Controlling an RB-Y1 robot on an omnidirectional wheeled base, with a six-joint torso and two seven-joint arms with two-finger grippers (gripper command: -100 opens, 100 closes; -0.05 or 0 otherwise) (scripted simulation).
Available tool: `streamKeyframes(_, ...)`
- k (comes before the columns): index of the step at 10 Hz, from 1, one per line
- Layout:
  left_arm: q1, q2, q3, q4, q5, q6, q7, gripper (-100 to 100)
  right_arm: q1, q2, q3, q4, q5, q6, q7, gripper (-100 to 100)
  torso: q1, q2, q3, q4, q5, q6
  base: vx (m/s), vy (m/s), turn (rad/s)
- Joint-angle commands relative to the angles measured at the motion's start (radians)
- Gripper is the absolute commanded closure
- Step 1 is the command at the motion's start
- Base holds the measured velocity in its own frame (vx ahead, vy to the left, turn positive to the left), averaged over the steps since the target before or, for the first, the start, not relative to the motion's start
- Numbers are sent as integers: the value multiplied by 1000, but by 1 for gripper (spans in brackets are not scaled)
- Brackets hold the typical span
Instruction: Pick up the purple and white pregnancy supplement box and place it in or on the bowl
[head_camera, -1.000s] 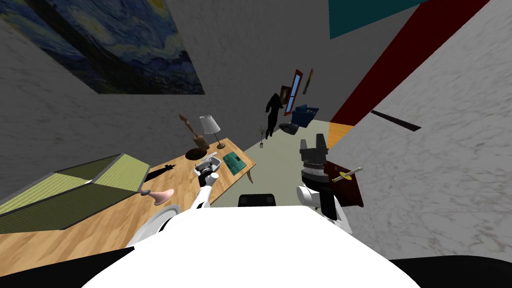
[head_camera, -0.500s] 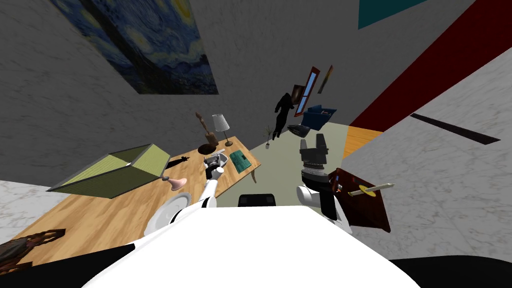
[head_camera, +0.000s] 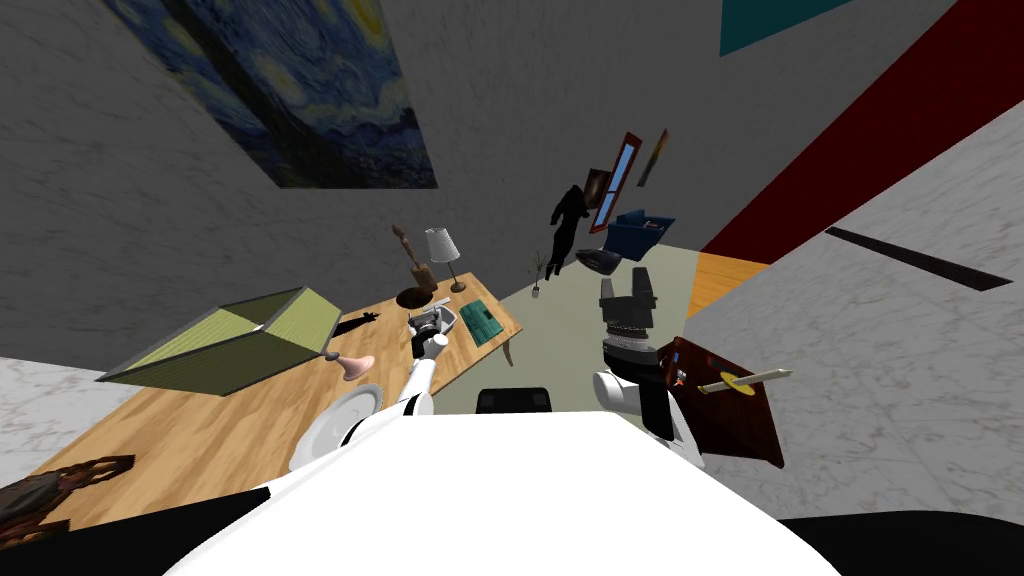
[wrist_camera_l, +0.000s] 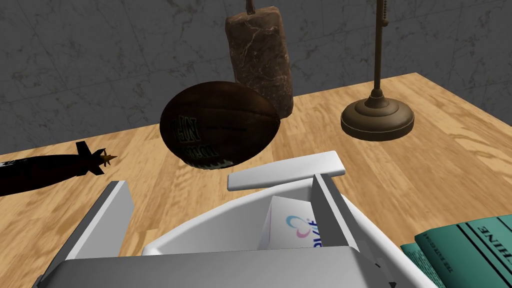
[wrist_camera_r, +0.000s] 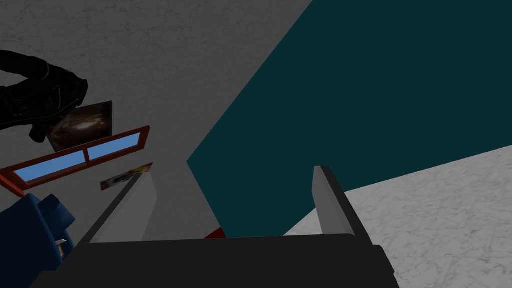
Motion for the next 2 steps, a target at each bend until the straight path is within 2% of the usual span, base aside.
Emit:
streamKeyframes(1,0,0,0,0,0,0,0,0,0,0,0,0,0,0,0,0,0,0,0,0,0,0,0,0,0)
streamKeyframes(2,0,0,0,0,0,0,0,0,0,0,0,0,0,0,0,0,0,0,0,0,0,0,0,0,0)
